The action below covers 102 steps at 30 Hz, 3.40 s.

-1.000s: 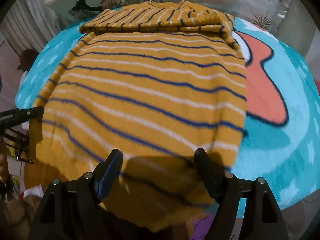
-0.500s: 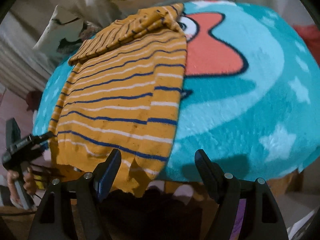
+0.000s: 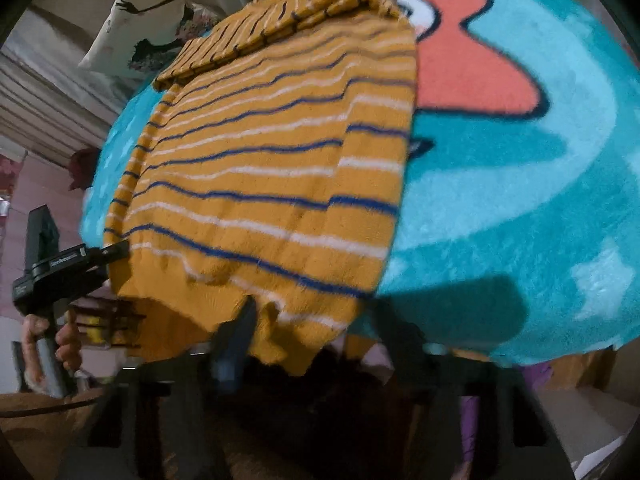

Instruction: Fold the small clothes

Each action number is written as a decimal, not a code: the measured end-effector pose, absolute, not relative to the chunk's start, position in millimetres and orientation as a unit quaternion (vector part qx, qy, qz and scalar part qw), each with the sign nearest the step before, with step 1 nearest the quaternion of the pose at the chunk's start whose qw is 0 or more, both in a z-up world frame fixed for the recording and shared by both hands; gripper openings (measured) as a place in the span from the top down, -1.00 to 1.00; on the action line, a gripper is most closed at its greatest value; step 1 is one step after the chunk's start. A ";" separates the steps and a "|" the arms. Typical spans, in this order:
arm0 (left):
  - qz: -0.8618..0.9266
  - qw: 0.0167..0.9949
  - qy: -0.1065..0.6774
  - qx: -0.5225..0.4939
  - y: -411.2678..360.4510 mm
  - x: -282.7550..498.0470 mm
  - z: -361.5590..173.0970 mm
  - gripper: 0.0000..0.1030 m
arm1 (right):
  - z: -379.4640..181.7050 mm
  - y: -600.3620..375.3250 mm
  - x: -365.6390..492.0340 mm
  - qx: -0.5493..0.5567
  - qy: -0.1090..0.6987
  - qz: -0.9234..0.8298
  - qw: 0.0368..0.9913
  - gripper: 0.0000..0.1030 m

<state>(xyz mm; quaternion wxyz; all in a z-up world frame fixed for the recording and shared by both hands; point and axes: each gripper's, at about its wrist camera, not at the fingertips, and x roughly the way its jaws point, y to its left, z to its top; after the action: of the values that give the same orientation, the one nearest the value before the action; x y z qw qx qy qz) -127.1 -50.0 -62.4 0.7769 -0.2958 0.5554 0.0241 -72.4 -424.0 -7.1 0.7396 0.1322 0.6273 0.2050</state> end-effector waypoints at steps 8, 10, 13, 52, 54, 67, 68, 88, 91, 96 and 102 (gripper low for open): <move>0.031 0.773 0.561 -0.296 -48.5 -124.4 -60.9 0.65 | -28.3 -426.2 -65.3 0.199 0.650 0.227 0.698 0.14; 0.035 0.771 0.558 -0.305 -45.2 -124.9 -58.1 0.77 | -29.2 -422.3 -65.1 0.203 0.653 0.239 0.689 0.71; 0.031 0.773 0.543 -0.326 -39.0 -127.0 -45.9 0.80 | -15.5 -423.6 -63.8 0.207 0.645 0.259 0.688 0.78; -0.060 0.813 0.521 -0.251 -14.4 247.4 -0.4 0.46 | -17.8 -417.5 288.4 0.399 0.546 0.106 0.729 0.74; -0.072 0.819 0.514 -0.244 -16.6 246.5 6.0 0.18 | -23.6 -423.9 294.4 0.418 0.542 0.096 0.723 0.69; -0.063 0.856 0.472 -0.200 -1.4 224.1 39.3 -0.36 | 14.2 -437.6 306.3 0.338 0.516 0.061 0.785 -0.13; -0.058 0.856 0.478 -0.189 0.8 218.3 36.2 -0.36 | 18.4 -434.5 301.4 0.310 0.520 0.062 0.793 -0.14; -0.090 0.791 0.524 -0.304 43.5 117.5 -42.1 -0.55 | -18.6 -490.8 120.3 0.363 0.540 0.073 0.755 -0.49; -0.116 0.783 0.531 -0.304 30.1 120.4 -49.9 -0.55 | -23.9 -481.7 124.4 0.364 0.539 0.073 0.756 -0.49; -0.158 0.779 0.531 -0.294 8.4 123.0 -50.2 -0.55 | -12.5 -480.8 112.2 0.343 0.528 0.064 0.774 -0.49; -0.170 0.771 0.531 -0.307 0.7 134.5 -52.3 -0.55 | -21.5 -499.8 97.1 0.380 0.529 0.055 0.757 -0.50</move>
<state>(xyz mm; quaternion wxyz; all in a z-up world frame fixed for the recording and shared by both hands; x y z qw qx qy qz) 134.5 0.7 -52.3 0.7714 -0.3073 0.5307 -0.1700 97.1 -499.8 -21.5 0.7565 0.3802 0.5292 0.0554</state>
